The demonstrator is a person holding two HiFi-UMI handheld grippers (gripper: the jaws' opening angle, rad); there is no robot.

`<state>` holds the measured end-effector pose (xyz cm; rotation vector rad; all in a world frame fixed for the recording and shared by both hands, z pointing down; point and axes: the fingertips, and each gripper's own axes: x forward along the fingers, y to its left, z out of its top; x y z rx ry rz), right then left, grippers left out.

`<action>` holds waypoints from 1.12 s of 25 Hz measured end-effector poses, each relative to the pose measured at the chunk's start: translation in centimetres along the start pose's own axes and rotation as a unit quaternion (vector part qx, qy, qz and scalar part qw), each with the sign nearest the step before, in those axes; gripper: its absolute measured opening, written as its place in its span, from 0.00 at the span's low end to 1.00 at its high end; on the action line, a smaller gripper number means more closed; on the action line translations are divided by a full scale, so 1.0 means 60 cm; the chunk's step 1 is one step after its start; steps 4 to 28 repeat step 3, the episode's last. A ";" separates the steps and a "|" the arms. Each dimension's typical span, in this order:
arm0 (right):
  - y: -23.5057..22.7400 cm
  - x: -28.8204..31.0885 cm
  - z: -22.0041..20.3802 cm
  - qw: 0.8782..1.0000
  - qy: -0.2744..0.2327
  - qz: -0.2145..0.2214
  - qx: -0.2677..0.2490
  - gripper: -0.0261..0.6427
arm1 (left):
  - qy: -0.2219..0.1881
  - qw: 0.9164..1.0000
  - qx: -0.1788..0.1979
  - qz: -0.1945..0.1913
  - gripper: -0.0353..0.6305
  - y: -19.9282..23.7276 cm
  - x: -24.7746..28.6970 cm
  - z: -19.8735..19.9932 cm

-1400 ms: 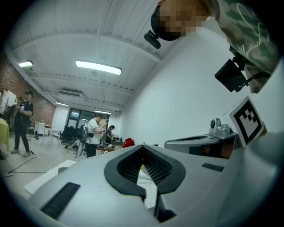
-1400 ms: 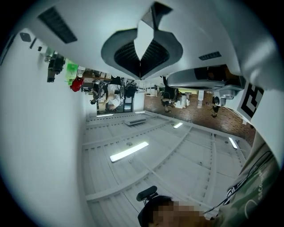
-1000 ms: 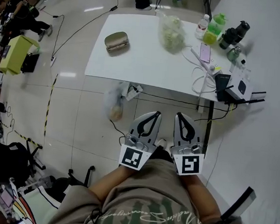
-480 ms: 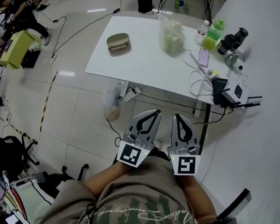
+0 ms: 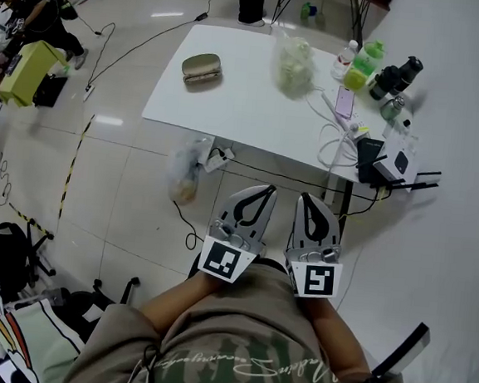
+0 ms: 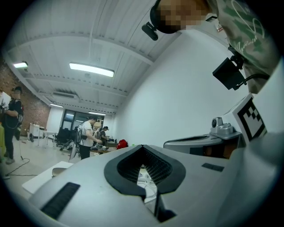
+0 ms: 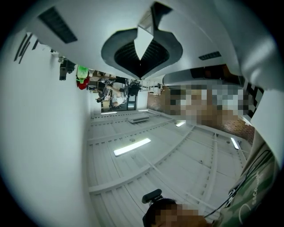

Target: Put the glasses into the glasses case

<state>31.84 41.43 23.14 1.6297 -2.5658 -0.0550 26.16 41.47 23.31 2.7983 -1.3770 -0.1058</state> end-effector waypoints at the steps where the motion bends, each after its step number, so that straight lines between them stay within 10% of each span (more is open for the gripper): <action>1: -0.005 -0.001 0.003 1.000 0.001 -0.003 0.005 0.05 | 0.000 1.000 0.001 0.000 0.06 -0.002 0.001 0.001; 28: -0.012 -0.004 0.011 1.000 -0.006 -0.006 0.008 0.05 | -0.001 1.000 0.003 0.001 0.06 -0.007 0.002 0.002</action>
